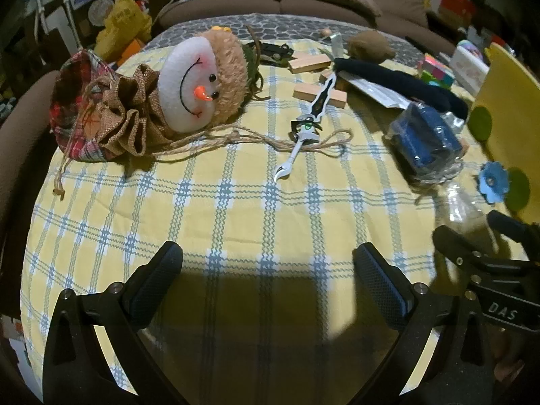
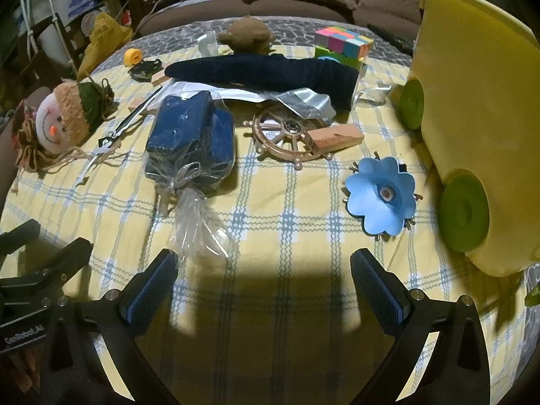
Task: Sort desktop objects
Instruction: 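Move both tools toward the black plush cover on the table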
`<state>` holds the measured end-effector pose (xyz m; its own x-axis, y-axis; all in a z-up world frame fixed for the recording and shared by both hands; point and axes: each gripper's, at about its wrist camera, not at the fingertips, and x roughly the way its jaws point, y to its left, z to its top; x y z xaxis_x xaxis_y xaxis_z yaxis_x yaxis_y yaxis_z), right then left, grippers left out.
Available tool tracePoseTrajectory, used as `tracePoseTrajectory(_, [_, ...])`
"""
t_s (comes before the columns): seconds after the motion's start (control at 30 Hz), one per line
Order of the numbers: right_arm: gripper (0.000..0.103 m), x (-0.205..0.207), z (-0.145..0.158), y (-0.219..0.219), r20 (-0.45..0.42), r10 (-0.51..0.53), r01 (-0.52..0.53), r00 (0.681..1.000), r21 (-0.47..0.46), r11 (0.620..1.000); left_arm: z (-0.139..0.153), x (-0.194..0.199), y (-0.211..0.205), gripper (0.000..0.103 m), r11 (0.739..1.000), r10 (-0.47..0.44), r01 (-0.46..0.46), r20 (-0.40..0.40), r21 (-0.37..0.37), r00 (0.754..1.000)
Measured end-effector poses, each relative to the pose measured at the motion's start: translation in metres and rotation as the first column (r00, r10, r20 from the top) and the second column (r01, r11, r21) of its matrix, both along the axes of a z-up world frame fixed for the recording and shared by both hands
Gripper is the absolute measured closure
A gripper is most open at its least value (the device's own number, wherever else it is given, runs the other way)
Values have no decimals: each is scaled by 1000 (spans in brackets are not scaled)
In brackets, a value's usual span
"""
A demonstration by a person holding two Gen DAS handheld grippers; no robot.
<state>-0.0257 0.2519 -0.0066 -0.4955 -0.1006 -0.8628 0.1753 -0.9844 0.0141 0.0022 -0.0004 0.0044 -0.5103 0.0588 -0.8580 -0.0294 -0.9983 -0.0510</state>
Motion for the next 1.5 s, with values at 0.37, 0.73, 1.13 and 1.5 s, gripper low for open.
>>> tracePoseTrajectory(0.37, [0,1,34,0,-34,52,-50,998,50,997,51,2,-10,0,997,-39,43,-69,61,997])
tracePoseTrajectory(0.73, [0,-18,74,-17,-69,168,-162,983,87,983,97,-19,-11,0,989,-124,131,-103,62,987])
tracePoseTrajectory(1.13, [0,-62,72,-13,-76,148,-145,986,49,988,87,-62,-25,0,980,-136,146,-81,132,987])
tracePoseTrajectory(1.5, [0,-104,64,19,-50,86,-90,995,-82,993,65,-117,-10,0,947,-144,157,-64,280,987])
